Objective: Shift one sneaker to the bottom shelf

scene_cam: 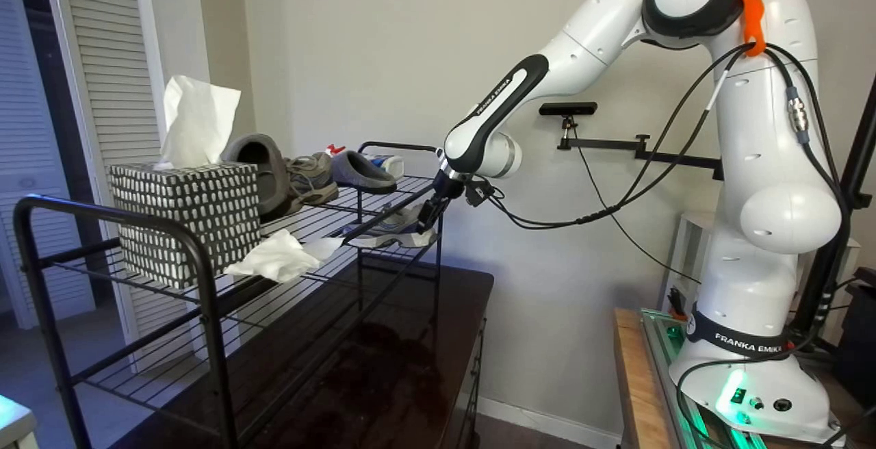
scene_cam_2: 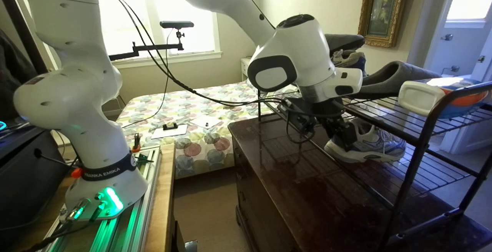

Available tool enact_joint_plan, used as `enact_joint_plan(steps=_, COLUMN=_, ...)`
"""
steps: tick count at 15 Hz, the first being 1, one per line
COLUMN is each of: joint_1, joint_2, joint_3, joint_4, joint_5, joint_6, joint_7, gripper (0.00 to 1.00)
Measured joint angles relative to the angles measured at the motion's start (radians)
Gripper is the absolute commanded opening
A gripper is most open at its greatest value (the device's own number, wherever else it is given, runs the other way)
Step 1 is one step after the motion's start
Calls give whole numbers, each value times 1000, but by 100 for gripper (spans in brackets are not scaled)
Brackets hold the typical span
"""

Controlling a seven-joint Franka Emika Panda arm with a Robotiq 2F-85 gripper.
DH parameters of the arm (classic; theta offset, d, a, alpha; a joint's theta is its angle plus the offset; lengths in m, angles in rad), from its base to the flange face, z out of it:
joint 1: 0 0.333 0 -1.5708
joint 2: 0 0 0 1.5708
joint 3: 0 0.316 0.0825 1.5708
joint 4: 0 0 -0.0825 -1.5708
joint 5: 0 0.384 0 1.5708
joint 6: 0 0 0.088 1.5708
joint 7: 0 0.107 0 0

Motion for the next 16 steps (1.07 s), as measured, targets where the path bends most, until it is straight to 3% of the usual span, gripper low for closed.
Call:
enact_joint_plan(steps=8, joint_1=-6, joint_2=37, joint_3=27, joint_4=9, joint_5=43, joint_6=101, joint_7=1, gripper=47)
enact_joint_plan(steps=9, joint_1=-6, joint_2=45, joint_3=33, joint_4=15, joint_5=48, joint_6=102, joint_7=3, gripper=93)
enact_joint_plan(steps=12, joint_1=-5, joint_2=63, joint_3=38, joint_4=28, joint_5=49, joint_6=101, joint_7=3, gripper=100)
enact_joint_plan(steps=16, joint_1=5, joint_2=64, joint_3=8, joint_4=27, joint_5=34, joint_6=69, joint_7=5, gripper=100)
